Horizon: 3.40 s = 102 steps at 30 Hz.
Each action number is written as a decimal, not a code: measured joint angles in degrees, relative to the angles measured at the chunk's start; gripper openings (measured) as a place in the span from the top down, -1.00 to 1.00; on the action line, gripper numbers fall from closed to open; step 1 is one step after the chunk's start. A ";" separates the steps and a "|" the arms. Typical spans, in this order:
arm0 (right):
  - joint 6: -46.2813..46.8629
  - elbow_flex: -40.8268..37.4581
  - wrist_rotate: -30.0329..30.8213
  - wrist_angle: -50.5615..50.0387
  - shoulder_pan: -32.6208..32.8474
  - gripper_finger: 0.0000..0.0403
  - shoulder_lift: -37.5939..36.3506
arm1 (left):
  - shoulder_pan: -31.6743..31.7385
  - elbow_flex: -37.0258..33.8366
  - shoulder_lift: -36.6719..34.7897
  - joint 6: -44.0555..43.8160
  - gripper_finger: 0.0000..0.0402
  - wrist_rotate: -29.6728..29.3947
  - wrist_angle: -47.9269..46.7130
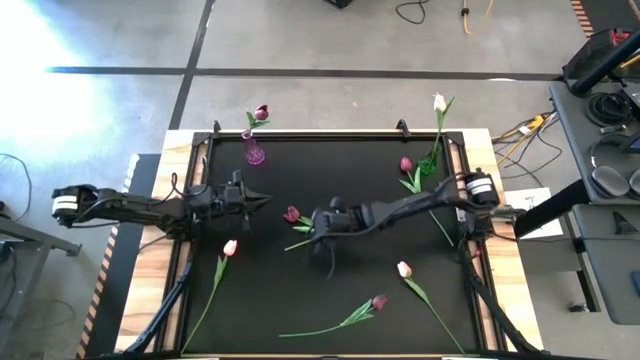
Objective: Sort flowers into vase by color
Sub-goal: Put the red flower into the violet vase
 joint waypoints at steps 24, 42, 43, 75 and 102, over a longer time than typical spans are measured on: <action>4.32 6.79 -5.50 -9.53 -3.87 0.55 7.16 | -0.01 0.48 3.56 2.35 1.00 0.30 3.04; 4.26 6.75 -4.91 -9.43 -3.92 0.04 7.23 | -0.01 0.50 4.89 1.09 1.00 0.39 2.95; 3.97 6.75 -4.94 -9.42 -4.01 0.04 7.28 | -0.02 0.50 5.18 0.86 1.00 0.41 2.95; -3.48 6.48 1.09 -5.81 -3.82 0.91 7.51 | -0.02 0.48 7.61 -3.73 1.00 0.46 8.64; -35.06 -21.84 12.49 69.64 3.02 0.91 -5.98 | -0.02 1.11 6.99 -3.49 0.98 10.83 14.91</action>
